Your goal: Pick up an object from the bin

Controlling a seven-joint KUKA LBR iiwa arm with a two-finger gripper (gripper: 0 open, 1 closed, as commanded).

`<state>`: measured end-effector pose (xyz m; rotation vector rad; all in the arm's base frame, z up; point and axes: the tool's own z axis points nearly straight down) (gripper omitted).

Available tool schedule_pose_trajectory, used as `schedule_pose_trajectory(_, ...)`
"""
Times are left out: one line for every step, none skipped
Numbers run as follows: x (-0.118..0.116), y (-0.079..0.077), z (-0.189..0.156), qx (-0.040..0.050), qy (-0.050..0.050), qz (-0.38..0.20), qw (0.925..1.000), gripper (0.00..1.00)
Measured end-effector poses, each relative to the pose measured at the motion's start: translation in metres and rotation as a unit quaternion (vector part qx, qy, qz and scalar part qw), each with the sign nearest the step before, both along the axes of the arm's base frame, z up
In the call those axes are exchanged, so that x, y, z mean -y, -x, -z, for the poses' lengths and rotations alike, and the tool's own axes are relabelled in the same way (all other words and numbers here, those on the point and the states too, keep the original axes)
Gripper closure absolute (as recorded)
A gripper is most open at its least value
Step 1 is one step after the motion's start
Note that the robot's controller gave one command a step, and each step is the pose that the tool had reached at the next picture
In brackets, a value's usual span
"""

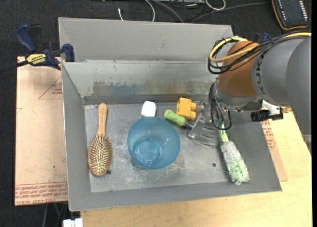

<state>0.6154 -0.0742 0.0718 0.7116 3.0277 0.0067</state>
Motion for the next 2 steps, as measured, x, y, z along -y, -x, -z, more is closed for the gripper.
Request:
schedule_pose_trajectory(-0.0001, 0.0000, 0.0000, 0.0000, 0.000, 0.000, 1.0000, 1.00)
schedule_pose_trajectory(-0.0024, -0.0011, 0.0000, 0.0016, 0.001, -0.004, 1.0000, 1.00)
